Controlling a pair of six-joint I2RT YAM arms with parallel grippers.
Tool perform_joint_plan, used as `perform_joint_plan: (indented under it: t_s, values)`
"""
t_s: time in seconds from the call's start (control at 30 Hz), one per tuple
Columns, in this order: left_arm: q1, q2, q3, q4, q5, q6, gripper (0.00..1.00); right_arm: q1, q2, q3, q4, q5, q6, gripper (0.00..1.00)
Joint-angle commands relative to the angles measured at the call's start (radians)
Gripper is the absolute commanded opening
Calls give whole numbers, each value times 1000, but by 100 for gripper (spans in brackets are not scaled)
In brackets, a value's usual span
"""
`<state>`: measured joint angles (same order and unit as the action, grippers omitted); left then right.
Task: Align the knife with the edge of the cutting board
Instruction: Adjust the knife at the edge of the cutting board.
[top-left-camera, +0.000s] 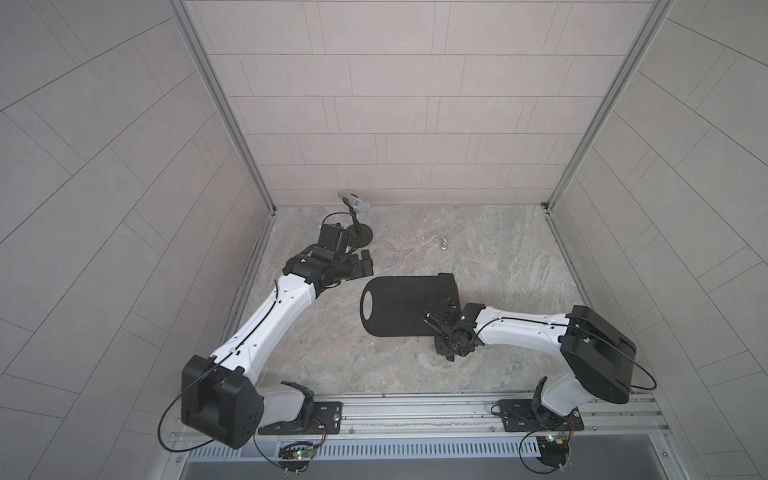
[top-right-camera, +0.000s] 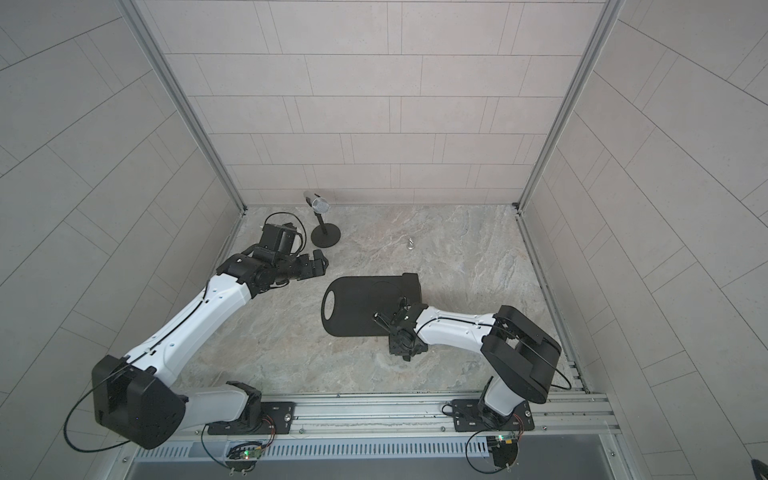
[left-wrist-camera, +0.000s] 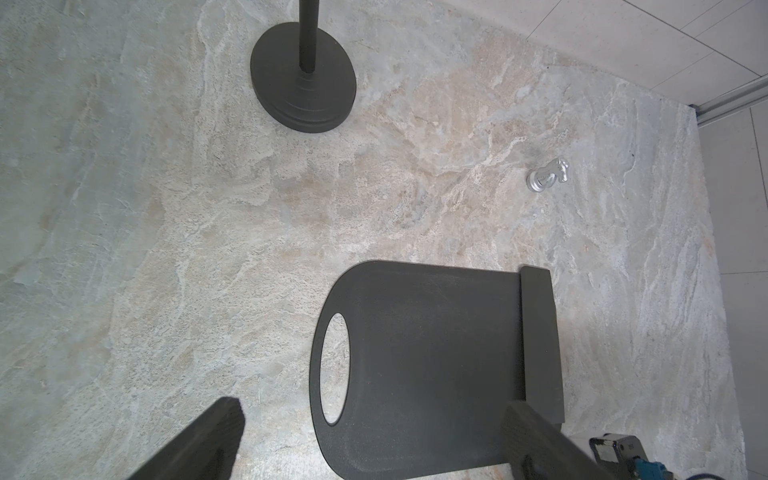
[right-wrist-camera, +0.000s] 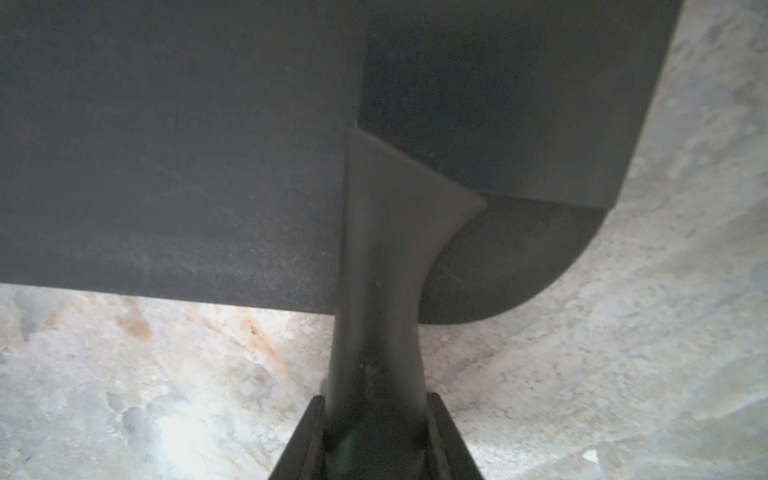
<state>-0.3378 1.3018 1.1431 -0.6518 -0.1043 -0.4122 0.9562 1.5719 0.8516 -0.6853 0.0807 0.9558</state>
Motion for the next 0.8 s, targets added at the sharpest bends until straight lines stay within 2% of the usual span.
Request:
perform_joint_plan:
  t_s: [0.0,0.77]
  values:
    - [1,8,-11,-3,6,-2,100,15,19,16,15,-11,27,27]
    - [1,18,-10,-7,-19,4,100,56,-8,-24,12,9,70,23]
